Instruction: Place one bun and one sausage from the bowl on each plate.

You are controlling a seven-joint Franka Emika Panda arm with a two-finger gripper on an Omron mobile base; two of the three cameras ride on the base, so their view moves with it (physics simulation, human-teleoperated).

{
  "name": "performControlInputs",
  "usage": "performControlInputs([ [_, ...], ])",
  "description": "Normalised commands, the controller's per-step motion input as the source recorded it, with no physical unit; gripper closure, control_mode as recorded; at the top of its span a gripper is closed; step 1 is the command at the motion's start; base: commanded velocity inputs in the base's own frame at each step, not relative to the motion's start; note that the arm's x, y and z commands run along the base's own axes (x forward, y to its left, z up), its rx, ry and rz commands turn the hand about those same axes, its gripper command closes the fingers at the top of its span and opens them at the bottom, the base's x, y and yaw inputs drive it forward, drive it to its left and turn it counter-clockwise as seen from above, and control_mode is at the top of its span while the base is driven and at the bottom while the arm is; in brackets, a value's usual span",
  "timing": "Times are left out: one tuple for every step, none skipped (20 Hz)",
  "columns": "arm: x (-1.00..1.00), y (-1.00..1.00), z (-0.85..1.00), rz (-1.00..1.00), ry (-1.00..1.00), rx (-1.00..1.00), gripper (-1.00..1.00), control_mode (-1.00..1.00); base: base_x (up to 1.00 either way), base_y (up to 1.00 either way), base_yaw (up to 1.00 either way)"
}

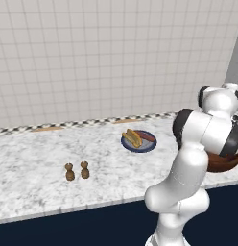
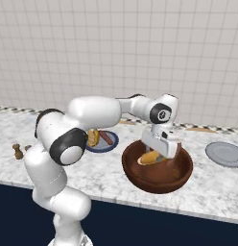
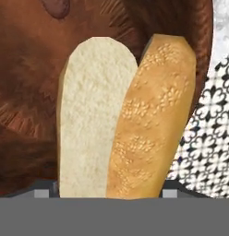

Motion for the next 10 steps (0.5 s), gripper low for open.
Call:
performControlInputs([
  [0.0,0.81,0.59,0.22,-0.26,0.05,1.0,-1.0,0.0,0.0,0.0],
  [0.0,0.81,0.53,0.26,-0.25,0.05,1.0,-1.0,0.0,0.0,0.0],
  [0.0,0.8,0.43,0.27,-0.27,0.07,1.0,-1.0,0.0,0.0,0.0],
  [0.0,0.85,0.34,0.27,-0.26,0.07,1.0,-1.0,0.0,0.0,0.0],
  [0.0,0.87,0.28,0.27,-0.25,0.07,1.0,-1.0,0.0,0.0,0.0],
  [0.0,0.93,0.25,0.27,-0.22,0.05,1.0,-1.0,0.0,0.0,0.0],
  [-0.04,0.96,0.25,0.26,-0.17,0.01,1.0,-1.0,0.0,0.0,0.0],
  [-0.07,1.0,0.19,0.25,-0.08,0.0,1.0,-1.0,0.0,0.0,0.0],
  [-0.24,1.0,0.17,0.23,-0.01,0.0,1.0,-1.0,0.0,0.0,0.0],
  [-0.44,0.84,0.2,0.21,0.0,0.0,1.0,-1.0,0.0,0.0,0.0],
])
